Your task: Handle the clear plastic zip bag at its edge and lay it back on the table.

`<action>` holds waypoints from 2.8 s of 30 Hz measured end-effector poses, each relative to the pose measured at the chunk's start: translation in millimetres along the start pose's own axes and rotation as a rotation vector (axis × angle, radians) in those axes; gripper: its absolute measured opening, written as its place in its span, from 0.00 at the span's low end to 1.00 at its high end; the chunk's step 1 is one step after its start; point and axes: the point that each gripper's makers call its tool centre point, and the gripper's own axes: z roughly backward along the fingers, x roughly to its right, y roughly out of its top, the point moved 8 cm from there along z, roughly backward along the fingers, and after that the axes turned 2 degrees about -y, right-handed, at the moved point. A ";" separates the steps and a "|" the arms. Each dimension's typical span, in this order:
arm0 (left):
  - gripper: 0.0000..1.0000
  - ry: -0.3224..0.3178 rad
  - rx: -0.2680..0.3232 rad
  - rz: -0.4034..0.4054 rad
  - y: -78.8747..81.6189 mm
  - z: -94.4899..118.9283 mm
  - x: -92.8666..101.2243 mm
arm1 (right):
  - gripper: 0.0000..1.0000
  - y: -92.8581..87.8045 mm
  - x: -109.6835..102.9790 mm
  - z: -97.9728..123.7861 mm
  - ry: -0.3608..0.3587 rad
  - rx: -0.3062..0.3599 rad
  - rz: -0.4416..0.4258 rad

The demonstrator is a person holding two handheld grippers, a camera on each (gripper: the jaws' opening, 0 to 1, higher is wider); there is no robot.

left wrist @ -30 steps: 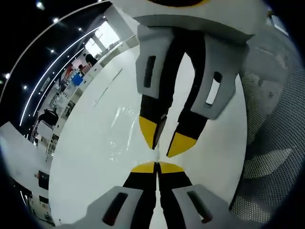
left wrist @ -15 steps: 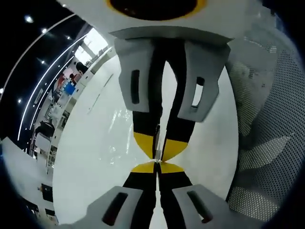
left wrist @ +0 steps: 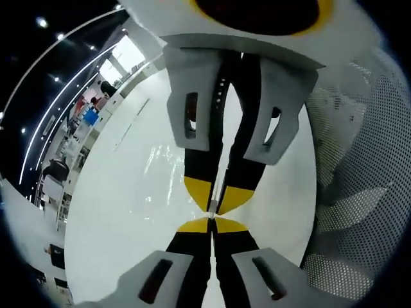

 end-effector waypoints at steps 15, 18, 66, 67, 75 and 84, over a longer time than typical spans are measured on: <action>0.00 -0.006 0.018 0.043 0.7 5.1 1.0 | 0.01 2.5 1.7 2.4 0.019 0.038 0.024; 0.00 -0.010 0.040 0.048 1.0 7.1 1.9 | 0.00 0.6 3.1 1.7 0.041 0.047 0.003; 0.00 -0.008 -0.018 0.058 -5.0 7.9 13.9 | 0.00 -12.5 -13.7 11.7 0.005 -0.031 -0.144; 0.00 -0.007 -0.018 0.059 -4.4 8.7 14.2 | 0.00 -12.5 -13.8 12.0 0.005 -0.032 -0.144; 0.00 -0.002 -0.021 0.061 -3.2 9.7 13.4 | 0.00 -14.1 -13.1 13.2 -0.003 -0.039 -0.154; 0.00 -0.001 -0.031 0.038 0.9 5.6 2.5 | 0.00 -18.9 -3.5 15.3 -0.016 -0.057 -0.188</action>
